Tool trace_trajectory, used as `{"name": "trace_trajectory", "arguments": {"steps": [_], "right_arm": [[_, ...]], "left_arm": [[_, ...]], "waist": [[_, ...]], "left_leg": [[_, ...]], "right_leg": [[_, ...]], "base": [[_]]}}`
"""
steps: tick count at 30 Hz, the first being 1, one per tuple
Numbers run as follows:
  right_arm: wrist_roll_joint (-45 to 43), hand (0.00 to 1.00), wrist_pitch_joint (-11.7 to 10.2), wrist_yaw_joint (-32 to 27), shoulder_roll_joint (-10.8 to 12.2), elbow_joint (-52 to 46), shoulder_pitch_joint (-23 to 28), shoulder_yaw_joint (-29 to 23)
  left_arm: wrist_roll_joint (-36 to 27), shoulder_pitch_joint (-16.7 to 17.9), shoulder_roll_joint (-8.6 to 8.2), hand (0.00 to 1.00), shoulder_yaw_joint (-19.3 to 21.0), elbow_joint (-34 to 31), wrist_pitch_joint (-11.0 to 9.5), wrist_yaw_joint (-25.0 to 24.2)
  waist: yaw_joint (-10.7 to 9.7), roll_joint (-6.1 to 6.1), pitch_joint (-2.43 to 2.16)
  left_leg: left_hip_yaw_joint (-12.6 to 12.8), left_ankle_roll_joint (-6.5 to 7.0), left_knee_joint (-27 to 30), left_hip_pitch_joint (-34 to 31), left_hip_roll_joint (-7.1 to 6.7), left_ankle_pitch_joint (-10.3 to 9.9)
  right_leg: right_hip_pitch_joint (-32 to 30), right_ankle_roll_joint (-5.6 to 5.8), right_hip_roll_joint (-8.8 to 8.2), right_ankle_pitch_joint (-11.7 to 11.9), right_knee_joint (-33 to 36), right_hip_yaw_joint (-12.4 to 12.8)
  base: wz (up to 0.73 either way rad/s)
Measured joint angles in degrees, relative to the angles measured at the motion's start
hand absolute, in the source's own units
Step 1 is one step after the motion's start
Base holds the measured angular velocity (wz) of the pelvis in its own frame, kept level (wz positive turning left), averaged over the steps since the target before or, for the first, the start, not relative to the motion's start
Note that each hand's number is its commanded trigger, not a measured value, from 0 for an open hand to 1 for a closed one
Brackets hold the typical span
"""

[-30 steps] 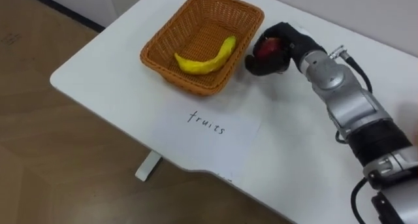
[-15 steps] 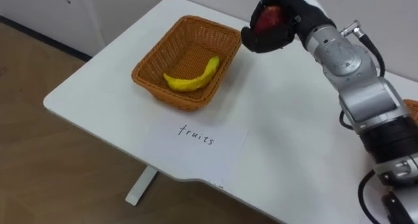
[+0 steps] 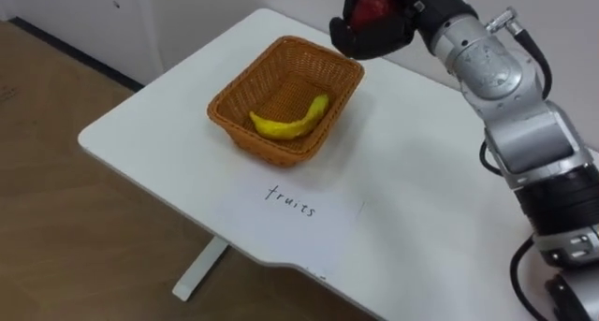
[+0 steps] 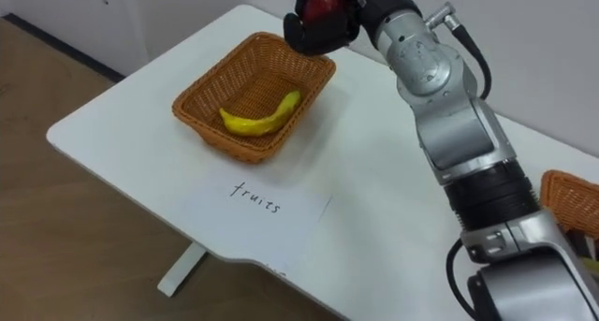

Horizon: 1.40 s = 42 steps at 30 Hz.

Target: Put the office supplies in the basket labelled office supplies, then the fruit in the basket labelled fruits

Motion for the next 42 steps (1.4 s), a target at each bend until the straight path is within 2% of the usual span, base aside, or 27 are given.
{"name": "trace_trajectory", "arguments": {"steps": [4, 6, 9, 13, 19, 20, 21, 22, 23, 30, 34, 42], "right_arm": [[-0.1, 1.0, 0.5, 0.4, 0.1, 0.0, 0.0, 0.9], [-0.8, 1.0, 0.5, 0.5, 0.1, 0.0, 0.0, 2.6], [-1.9, 1.0, 0.5, 0.9, 0.3, 0.0, 0.2, 4.1], [-4.7, 1.0, 0.6, 1.2, 0.4, 0.1, 1.1, 4.5], [-5.7, 0.98, 0.6, 1.1, 0.4, 0.9, 1.1, 5.5], [-5.8, 0.85, 0.6, 1.1, 0.4, 1.6, 1.1, 6.4], [-5.8, 0.65, 0.5, 1.1, 0.4, 2.4, 1.1, 7.1], [-5.8, 0.58, 0.6, 1.1, 0.4, 2.9, 1.2, 7.4], [-5.7, 0.01, 0.7, 1.1, 0.4, 3.5, 1.2, 8.0], [-5.8, 0.0, 2.3, 1.1, 0.5, 5.2, 3.3, 8.2], [-5.8, 0.0, 2.9, 1.1, 0.5, 5.2, 3.6, 8.2], [-6.2, 0.0, 2.9, 1.1, 0.5, 5.2, 3.6, 8.2]], "left_arm": [[0.1, 0.1, -0.14, 0.0, 0.0, 0.0, 0.1, 0.1], [0.1, 0.3, -0.22, 0.0, 0.1, 0.0, 0.0, 0.4], [0.3, 0.4, -0.32, 0.0, 0.0, 0.3, 0.1, 0.4], [0.2, 1.1, -0.31, 0.0, 0.1, 0.2, 0.2, 0.0], [0.1, 2.6, -0.09, 0.0, 0.1, 0.1, 0.7, -1.1], [0.1, 2.7, -0.08, 0.0, 0.1, 0.1, 0.8, -1.4], [0.1, 2.6, -0.08, 0.0, 0.1, 0.1, 0.8, -1.5], [0.1, 2.6, -0.08, 0.0, 0.1, 0.0, 0.7, -1.6], [0.1, 2.5, -0.08, 0.0, 0.1, 0.0, 0.8, -1.8], [0.5, 3.0, -0.08, 0.0, 0.6, -0.3, 2.5, -3.0], [0.6, 3.5, -0.05, 0.0, 1.1, -1.1, 3.3, -3.0], [1.9, 3.5, 0.02, 0.0, 1.2, -1.6, 3.3, -3.8]], "waist": [[0.8, -0.02, 0.11], [1.5, -0.1, 0.69], [1.7, -0.31, 0.67], [3.2, -0.7, 0.46], [3.3, -1.0, 0.36], [3.3, -1.0, 0.42], [3.3, -1.02, 0.43], [3.3, -1.03, 0.43], [3.4, -0.98, 0.47], [3.8, -0.44, 0.79], [4.1, 0.02, 0.69], [4.6, 0.46, 0.59]], "left_leg": [[-0.3, 0.21, 0.0, 0.2, -0.27, -0.1], [-0.4, 0.34, -0.1, 0.8, -0.33, -0.3], [-1.1, 0.4, 0.1, 0.8, -0.48, -0.6], [-1.1, 0.52, 0.0, 0.9, -0.51, -0.7], [-1.4, 0.58, 0.0, 1.3, -0.53, -0.7], [-1.6, 0.57, -0.1, 1.6, -0.53, -0.7], [-1.7, 0.57, -0.1, 1.8, -0.54, -0.7], [-1.7, 0.57, -0.2, 1.8, -0.55, -0.8], [-1.8, 0.54, 0.1, 1.8, -0.56, -1.0], [-2.0, 0.62, 1.5, 1.9, -0.74, -1.7], [-2.0, 0.7, 1.9, 1.8, -0.87, -1.8], [-2.1, 0.77, 2.2, 1.9, -1.1, -1.9]], "right_leg": [[0.2, 0.21, -0.05, 0.0, 0.1, 0.2], [0.8, 0.3, -0.05, 0.0, 0.1, 0.2], [1.1, 0.48, -0.04, -0.1, 0.1, 0.3], [1.2, 0.67, -0.09, -0.2, 0.0, 0.3], [1.5, 0.81, -0.13, -0.3, 0.0, 0.3], [1.9, 0.83, -0.1, -0.3, -0.1, 0.3], [2.1, 0.89, -0.09, -0.3, -0.1, 0.3], [2.2, 0.91, -0.08, -0.4, -0.1, 0.3], [2.5, 0.97, -0.03, -0.4, -0.1, 0.3], [3.2, 1.1, 0.02, -0.5, -0.1, 0.5], [3.3, 1.14, -0.01, -0.5, -0.1, 0.7], [3.5, 1.25, -0.04, -0.6, -0.1, 2.0]], "base": [[0.02], [0.0], [0.13], [0.02], [0.03], [0.06], [0.06], [0.05], [0.0], [0.01], [0.0], [0.0]]}}
